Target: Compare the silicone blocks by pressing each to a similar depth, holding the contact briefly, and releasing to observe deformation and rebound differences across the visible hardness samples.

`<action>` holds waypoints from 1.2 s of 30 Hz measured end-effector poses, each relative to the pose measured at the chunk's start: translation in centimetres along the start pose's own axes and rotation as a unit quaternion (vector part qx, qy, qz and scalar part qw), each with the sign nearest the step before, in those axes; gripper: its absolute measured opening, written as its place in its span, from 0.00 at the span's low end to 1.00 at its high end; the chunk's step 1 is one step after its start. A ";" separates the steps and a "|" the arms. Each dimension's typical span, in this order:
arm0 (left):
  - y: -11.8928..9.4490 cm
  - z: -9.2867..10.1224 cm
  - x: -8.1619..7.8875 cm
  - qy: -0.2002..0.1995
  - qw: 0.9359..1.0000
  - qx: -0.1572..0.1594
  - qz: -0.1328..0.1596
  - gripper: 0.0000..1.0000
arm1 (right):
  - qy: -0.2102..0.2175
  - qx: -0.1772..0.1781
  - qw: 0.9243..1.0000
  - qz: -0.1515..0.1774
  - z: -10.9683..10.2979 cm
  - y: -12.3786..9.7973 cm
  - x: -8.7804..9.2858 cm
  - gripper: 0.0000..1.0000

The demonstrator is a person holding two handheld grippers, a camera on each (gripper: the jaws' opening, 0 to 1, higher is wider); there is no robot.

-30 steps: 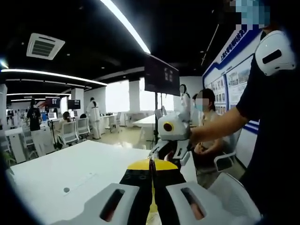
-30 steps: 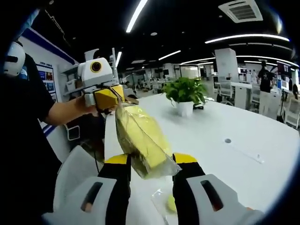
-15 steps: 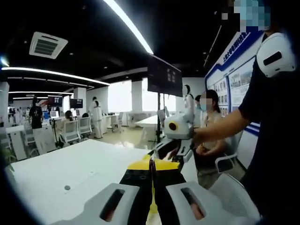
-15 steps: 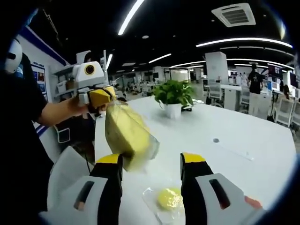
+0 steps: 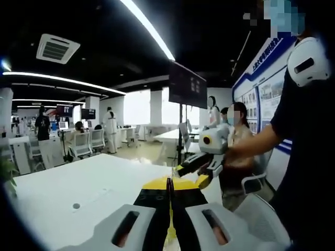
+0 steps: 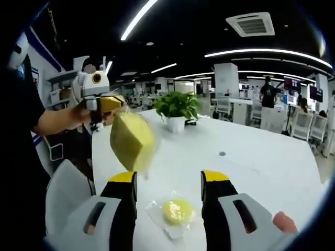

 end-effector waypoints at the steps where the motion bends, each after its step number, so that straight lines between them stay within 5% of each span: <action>1: -0.1 -0.2 0.2 -0.001 1.000 -0.006 0.000 0.00 | 0.009 0.009 1.000 0.001 0.3 -0.5 0.5 0.47; 11: -0.2 -1.2 0.9 -0.016 0.999 -0.028 -0.001 0.00 | 0.036 0.037 0.998 -0.024 0.5 -2.5 3.5 0.44; 36: -1.5 -2.8 3.8 -0.066 0.996 -0.061 -0.006 0.00 | 0.096 0.104 0.990 -0.026 0.9 -5.9 8.5 0.48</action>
Point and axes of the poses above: the point that each gripper's makers call its tool centre point, and the gripper's own axes: y roughly forward along the fingers, z roughly to its right, x roughly out of its underside, the point moved 5 cm from there along -y, roughly backward along the fingers, and after that the axes turned 12 degrees about -z, right-handed, at the moved point
